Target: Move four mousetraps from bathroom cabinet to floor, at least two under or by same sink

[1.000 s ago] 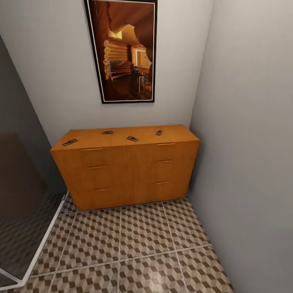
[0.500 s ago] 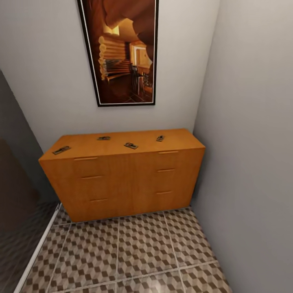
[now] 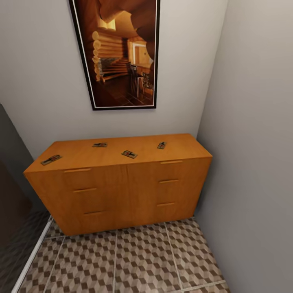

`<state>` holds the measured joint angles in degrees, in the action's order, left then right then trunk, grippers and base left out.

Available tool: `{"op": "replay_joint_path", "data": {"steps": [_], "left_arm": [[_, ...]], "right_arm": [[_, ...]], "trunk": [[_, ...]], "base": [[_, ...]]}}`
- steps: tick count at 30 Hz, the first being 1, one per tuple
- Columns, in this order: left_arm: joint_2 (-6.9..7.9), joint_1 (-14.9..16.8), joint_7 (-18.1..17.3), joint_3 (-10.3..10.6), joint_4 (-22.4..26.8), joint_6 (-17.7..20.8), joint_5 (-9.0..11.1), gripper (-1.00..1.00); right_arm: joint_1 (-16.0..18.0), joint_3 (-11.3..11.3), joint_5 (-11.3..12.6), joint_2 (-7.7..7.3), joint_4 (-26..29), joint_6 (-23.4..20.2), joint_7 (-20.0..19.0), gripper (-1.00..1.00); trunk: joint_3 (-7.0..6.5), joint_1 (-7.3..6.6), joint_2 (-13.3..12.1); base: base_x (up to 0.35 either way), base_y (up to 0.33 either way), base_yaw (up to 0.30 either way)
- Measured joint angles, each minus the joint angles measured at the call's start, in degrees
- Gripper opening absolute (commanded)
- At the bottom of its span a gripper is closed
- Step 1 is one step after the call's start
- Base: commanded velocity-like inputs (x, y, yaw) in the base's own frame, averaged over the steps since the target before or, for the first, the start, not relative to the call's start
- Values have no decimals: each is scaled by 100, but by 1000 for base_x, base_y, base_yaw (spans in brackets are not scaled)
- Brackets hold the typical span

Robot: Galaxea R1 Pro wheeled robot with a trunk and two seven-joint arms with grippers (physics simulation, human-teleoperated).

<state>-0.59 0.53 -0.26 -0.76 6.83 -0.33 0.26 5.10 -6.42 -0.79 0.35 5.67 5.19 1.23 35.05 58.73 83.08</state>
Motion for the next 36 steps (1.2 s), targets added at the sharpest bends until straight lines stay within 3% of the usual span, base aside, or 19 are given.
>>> {"op": "replay_joint_path", "data": {"steps": [20,31,34,35,36], "left_arm": [[-5,0,10,-11,-5,-73,9,100],[-25,0,17,-8,-32,-73,4,100],[-32,0,15,-6,-37,-73,2,100],[-34,0,14,-5,-39,-73,2,100],[-76,0,3,1,-20,-71,-3,100]], "right_arm": [[0,9,-38,15,-7,-11,34,100],[0,161,-272,-2,-29,-22,15,100],[0,213,-413,16,-31,-20,16,100],[0,287,-567,29,-31,-18,14,100],[61,492,-1070,75,40,-188,37,100]], "trunk": [[0,0,0],[0,0,0],[0,0,0],[0,0,0],[0,0,0]], "base": [[41,0,0],[0,0,0],[0,0,0],[0,0,0],[0,0,0]]}}
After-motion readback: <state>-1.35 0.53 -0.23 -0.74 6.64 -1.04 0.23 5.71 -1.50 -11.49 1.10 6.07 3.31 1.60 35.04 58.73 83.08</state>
